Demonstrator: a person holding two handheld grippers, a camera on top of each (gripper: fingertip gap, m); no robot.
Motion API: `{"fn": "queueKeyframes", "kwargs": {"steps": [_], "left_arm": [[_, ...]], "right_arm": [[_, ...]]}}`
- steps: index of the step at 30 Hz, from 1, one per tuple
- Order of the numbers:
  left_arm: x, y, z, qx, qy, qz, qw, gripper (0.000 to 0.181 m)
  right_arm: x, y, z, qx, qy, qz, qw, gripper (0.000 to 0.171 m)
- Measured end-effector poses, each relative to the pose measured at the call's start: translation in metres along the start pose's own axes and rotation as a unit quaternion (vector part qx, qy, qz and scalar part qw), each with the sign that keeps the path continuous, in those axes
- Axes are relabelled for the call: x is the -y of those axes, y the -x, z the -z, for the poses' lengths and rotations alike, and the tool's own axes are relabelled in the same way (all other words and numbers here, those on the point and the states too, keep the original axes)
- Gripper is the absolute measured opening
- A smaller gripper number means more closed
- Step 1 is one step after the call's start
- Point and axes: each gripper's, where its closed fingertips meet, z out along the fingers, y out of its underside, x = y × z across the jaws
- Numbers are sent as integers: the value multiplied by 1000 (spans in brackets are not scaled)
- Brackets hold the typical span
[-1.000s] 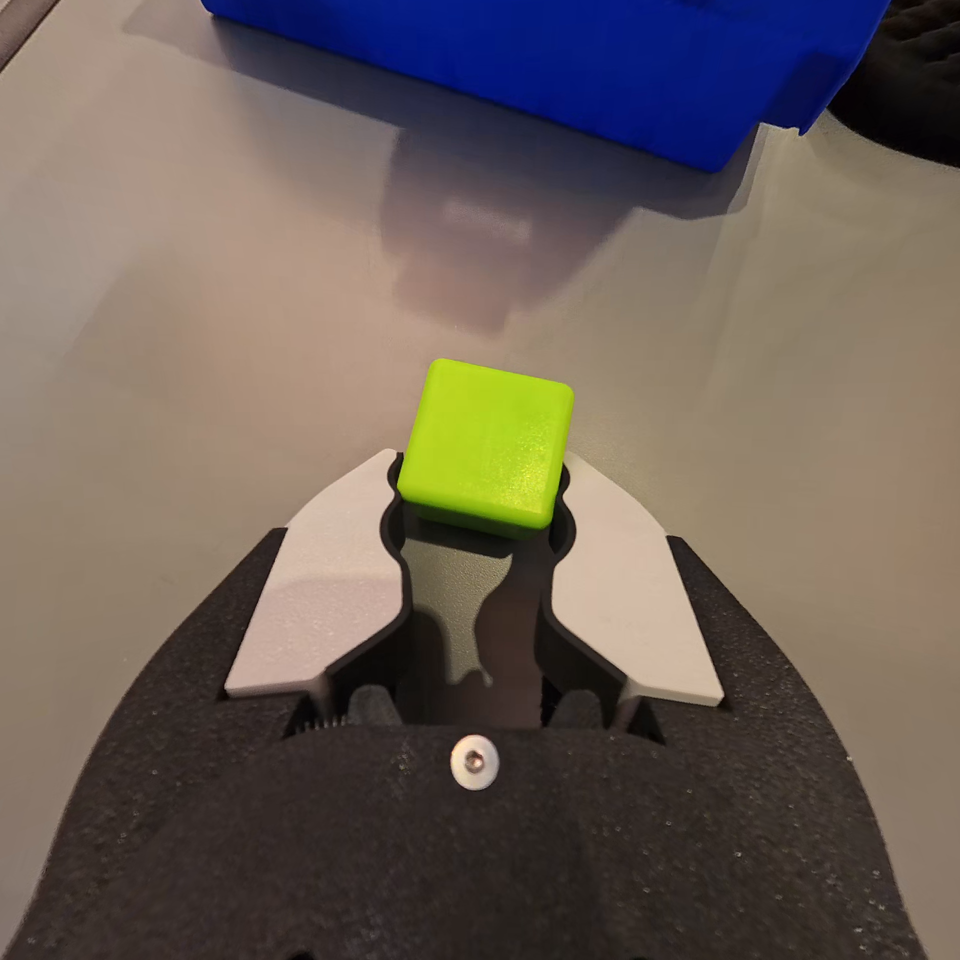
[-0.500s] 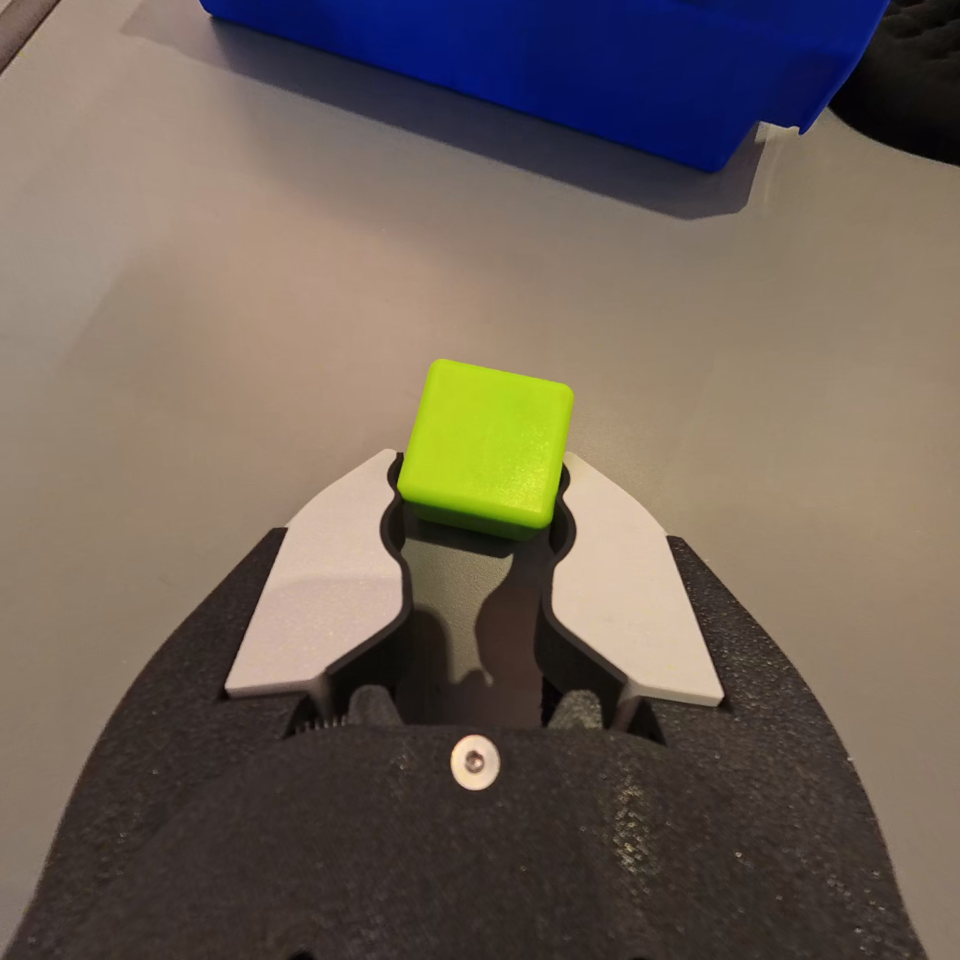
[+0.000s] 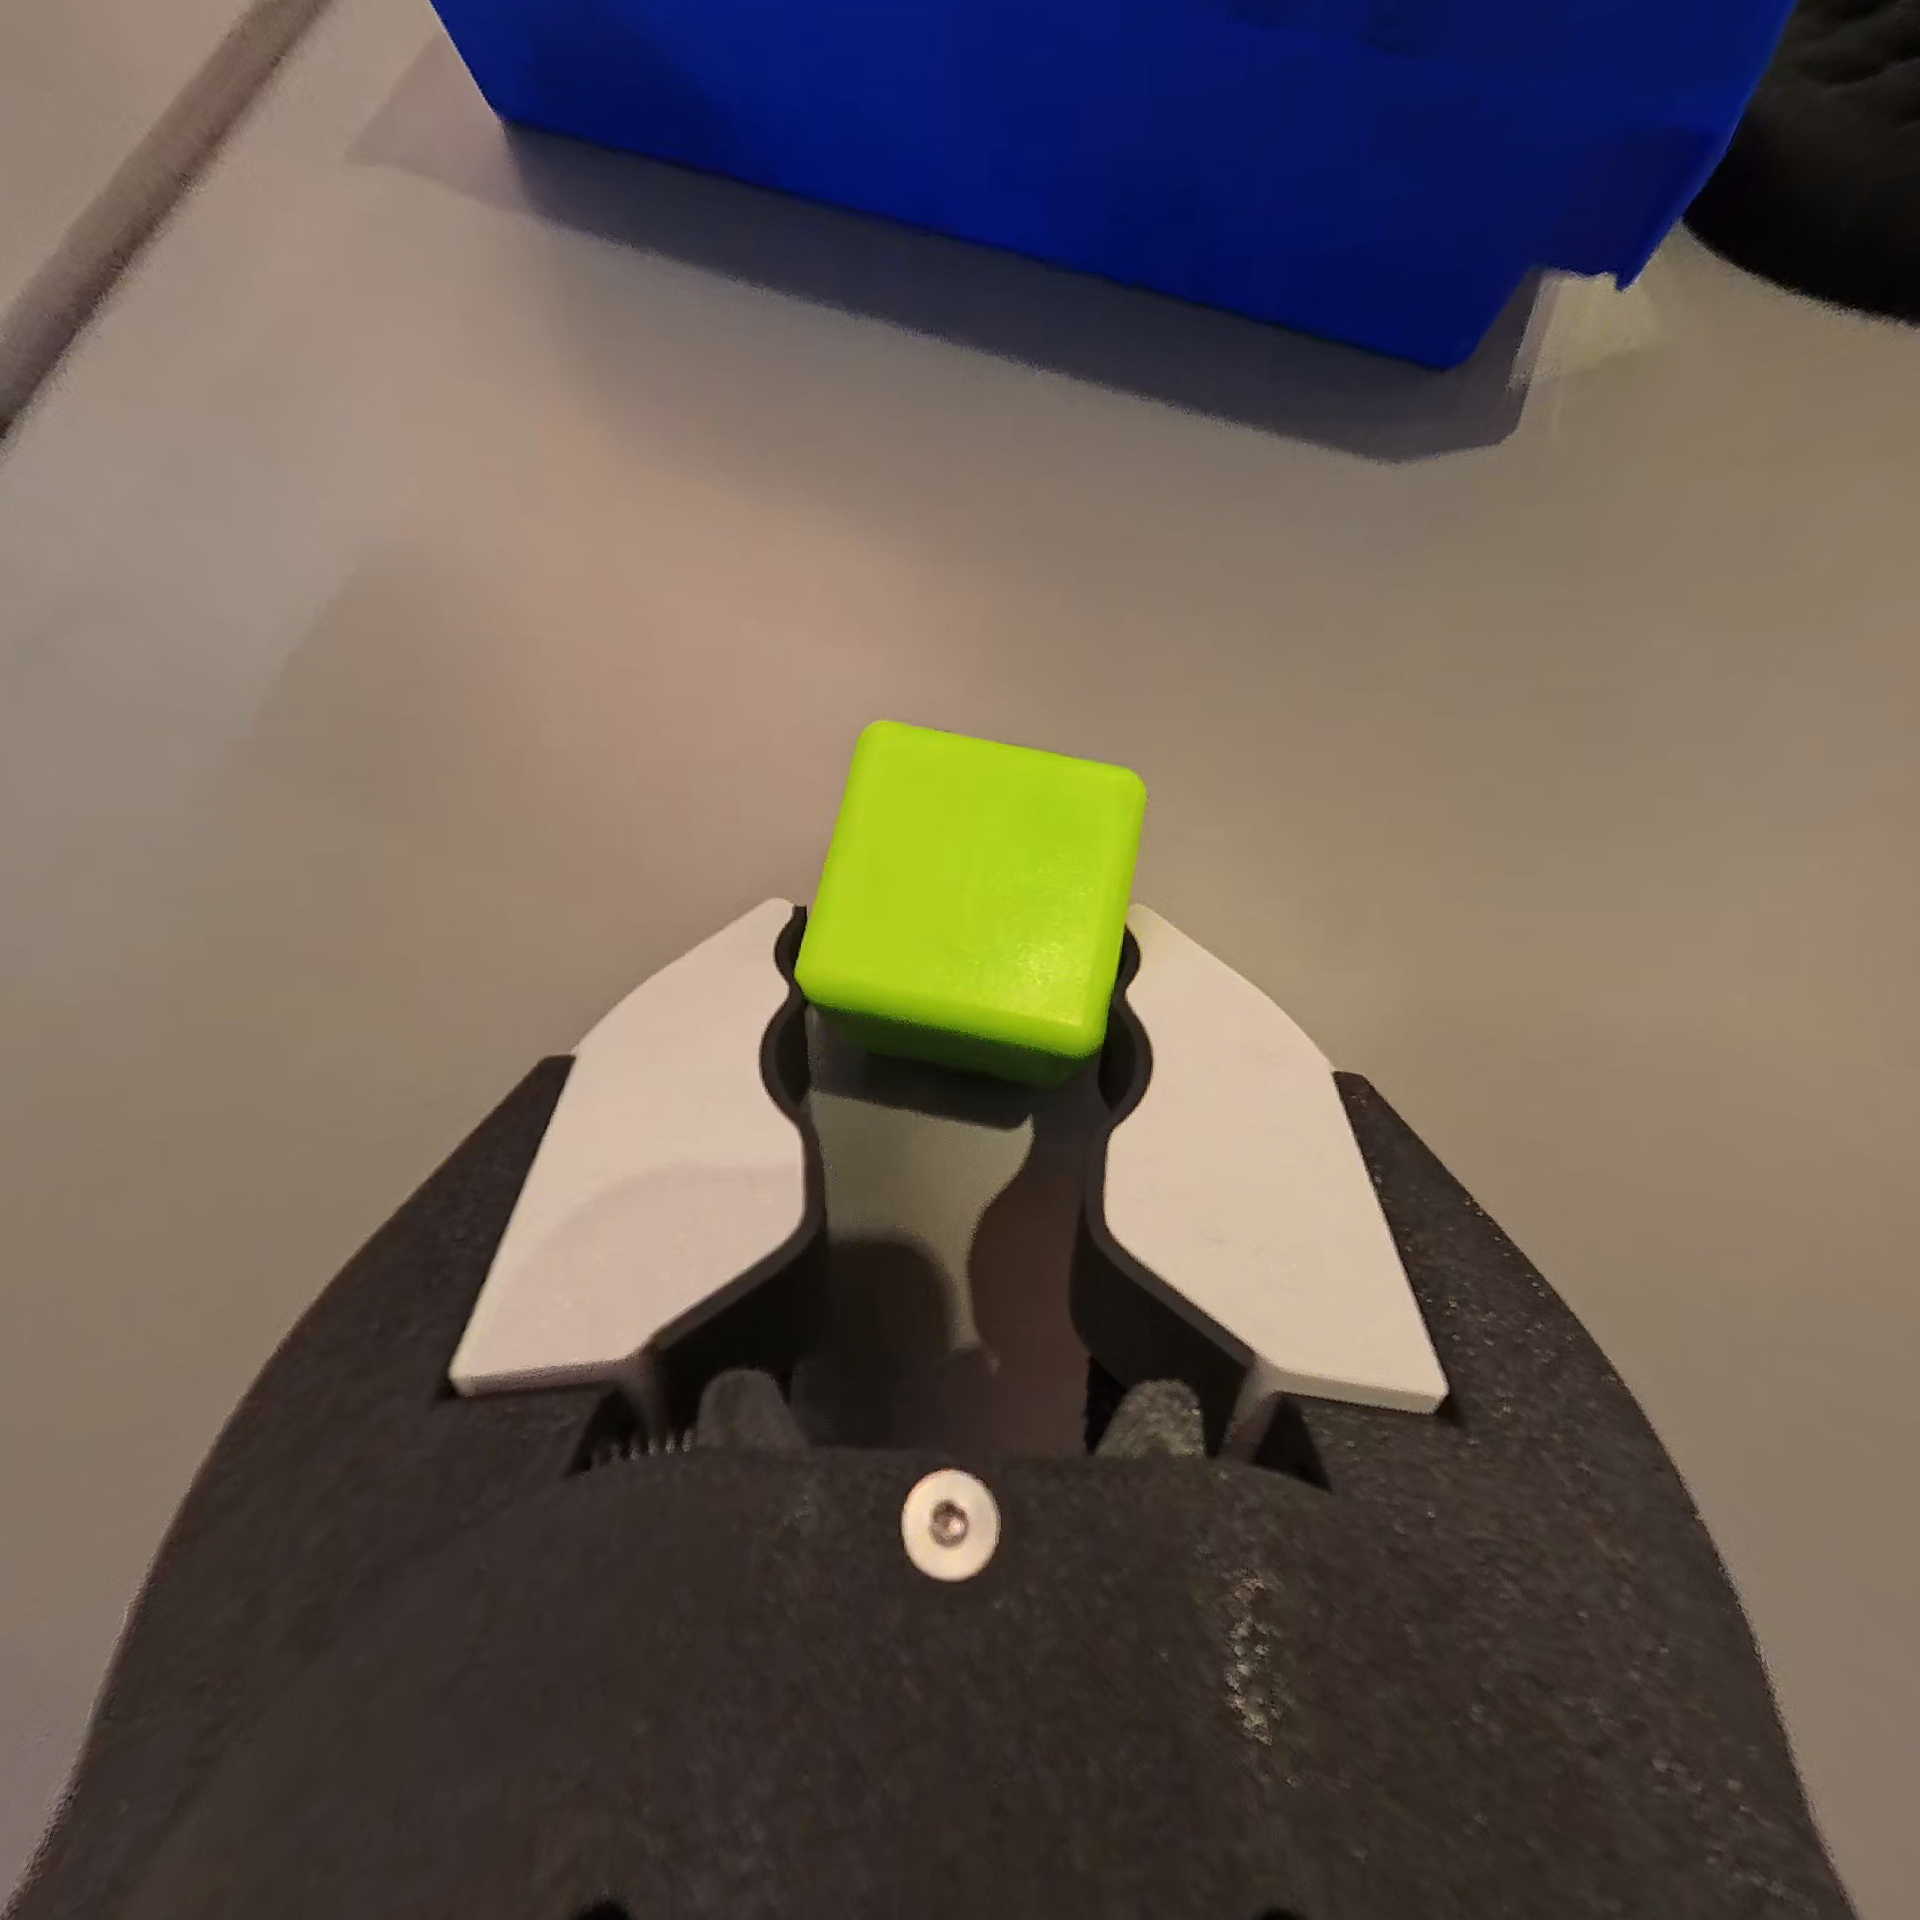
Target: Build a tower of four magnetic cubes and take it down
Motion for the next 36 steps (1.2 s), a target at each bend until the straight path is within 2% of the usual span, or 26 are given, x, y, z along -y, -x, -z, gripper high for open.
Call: {"fn": "queueKeyframes", "kwargs": {"steps": [3, 5, 8, 11, 13, 16, 20, 21, 22, 24, 26, 29, 31, 33, 35, 36], "left_arm": [[32, 6, 20, 31, -68, -8, 997, 54], [55, 11, 39, 60, -117, -7, 991, 54], [81, 18, 68, 113, -179, -24, 977, 54], [95, 19, 88, 154, -205, -46, 966, 54], [98, 16, 93, 166, -207, -60, 962, 53], [100, 15, 96, 188, -207, -73, 957, 53], [99, 12, 94, 186, -203, -77, 958, 54], [99, 12, 93, 187, -202, -79, 958, 54], [98, 13, 92, 188, -197, -80, 959, 54], [97, 13, 92, 190, -195, -81, 959, 54], [94, 12, 88, 185, -187, -80, 962, 54], [95, 7, 84, 175, -181, -78, 965, 66], [92, 4, 81, 166, -168, -76, 969, 70], [91, 2, 80, 158, -160, -73, 972, 69], [90, -1, 78, 145, -151, -70, 975, 68], [90, -3, 77, 137, -145, -69, 977, 68]], "right_arm": [[38, 7, 27, -28, -55, -13, 998, 47], [80, 19, 43, -38, -121, -14, 992, 47], [149, 55, 50, 18, -230, -45, 972, 47], [189, 87, 26, 103, -262, -105, 954, 59], [194, 92, -2, 104, -231, -134, 958, 73], [198, 97, -32, 111, -207, -161, 959, 73], [193, 101, -60, 128, -167, -182, 960, 71], [193, 106, -62, 152, -163, -184, 957, 56], [194, 112, -63, 177, -162, -191, 952, 50], [193, 113, -66, 203, -155, -207, 945, 49], [189, 110, -67, 204, -146, -209, 945, 47], [181, 101, -56, 173, -134, -195, 956, 47], [165, 84, -29, 101, -119, -177, 972, 47], [122, 42, 8, -58, -69, -186, 978, 47], [56, -3, 46, -214, 13, -241, 947, 46], [19, -16, 58, -250, 67, -283, 923, 46]]}}
